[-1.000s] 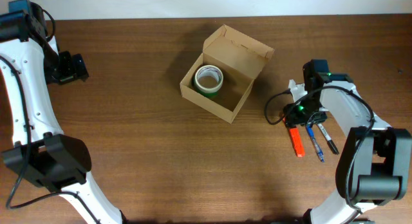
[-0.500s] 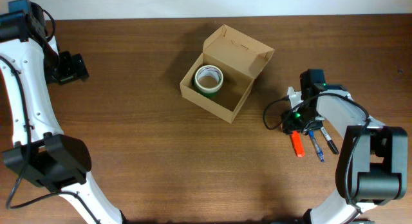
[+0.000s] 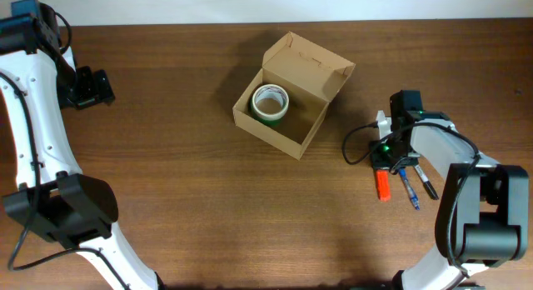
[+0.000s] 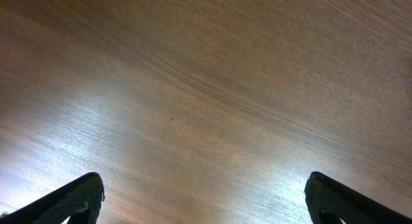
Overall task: Pack container
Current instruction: 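Grasp the orange box cutter with the right gripper, then carry the orange cutter into the box and lower it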
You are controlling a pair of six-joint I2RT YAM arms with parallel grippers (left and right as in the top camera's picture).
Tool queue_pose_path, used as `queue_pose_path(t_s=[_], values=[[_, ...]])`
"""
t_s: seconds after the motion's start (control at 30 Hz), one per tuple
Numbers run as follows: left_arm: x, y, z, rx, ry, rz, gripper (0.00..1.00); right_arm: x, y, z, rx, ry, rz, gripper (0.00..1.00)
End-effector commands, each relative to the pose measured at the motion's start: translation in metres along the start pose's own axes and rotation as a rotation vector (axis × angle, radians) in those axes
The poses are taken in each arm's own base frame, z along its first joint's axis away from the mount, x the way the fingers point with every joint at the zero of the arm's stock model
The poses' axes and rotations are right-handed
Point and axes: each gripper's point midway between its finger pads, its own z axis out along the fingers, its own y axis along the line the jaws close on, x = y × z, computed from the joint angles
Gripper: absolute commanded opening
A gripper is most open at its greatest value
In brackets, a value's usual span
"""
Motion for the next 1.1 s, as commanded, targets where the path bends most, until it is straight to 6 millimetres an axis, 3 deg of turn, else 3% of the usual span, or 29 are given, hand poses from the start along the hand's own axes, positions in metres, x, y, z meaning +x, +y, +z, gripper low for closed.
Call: queue_pose_path(t_s=[0.0,0.17,0.2,0.37,0.4,0.5,0.53,0.63,0.7,0.8,0.97,1.0,1.07], values=[[0.001,-0.002,0.002,0.009,0.009,0.005,1.00,-0.015,0.016,-0.007,-0.100,-0.030,0.010,0.08],[0.001,-0.002,0.002,0.009,0.009,0.005,1.00,-0.060,0.031,-0.067,-0.186,-0.150,-0.006,0.08],[0.001,-0.002,0.002,0.009,0.009,0.005,1.00,-0.076,0.033,-0.099,-0.190,-0.203,-0.018,0.08],[0.001,-0.002,0.002,0.009,0.009,0.005,1.00,-0.111,0.052,-0.197,-0.181,-0.364,-0.085,0.08],[0.001,-0.002,0.002,0.009,0.009,0.005,1.00,-0.120,0.061,-0.227,-0.178,-0.422,-0.114,0.08],[0.001,-0.002,0.002,0.009,0.009,0.005,1.00,-0.131,0.088,-0.279,-0.186,-0.540,-0.187,0.06],[0.001,-0.002,0.002,0.009,0.009,0.005,1.00,-0.134,0.105,-0.303,-0.189,-0.598,-0.230,0.04],[0.001,-0.002,0.002,0.009,0.009,0.005,1.00,-0.136,0.141,-0.335,-0.171,-0.694,-0.331,0.04],[0.001,-0.002,0.002,0.009,0.009,0.005,1.00,-0.131,0.181,-0.344,-0.155,-0.739,-0.498,0.04],[0.001,-0.002,0.002,0.009,0.009,0.005,1.00,-0.125,0.219,-0.331,-0.101,-0.724,-0.662,0.04],[0.001,-0.002,0.002,0.009,0.009,0.005,1.00,-0.119,0.263,-0.285,-0.013,-0.628,-0.863,0.04],[0.001,-0.002,0.002,0.009,0.009,0.005,1.00,-0.122,0.273,-0.261,0.006,-0.578,-0.898,0.04],[0.001,-0.002,0.002,0.009,0.009,0.005,1.00,-0.126,0.278,-0.236,0.010,-0.525,-0.909,0.04]])
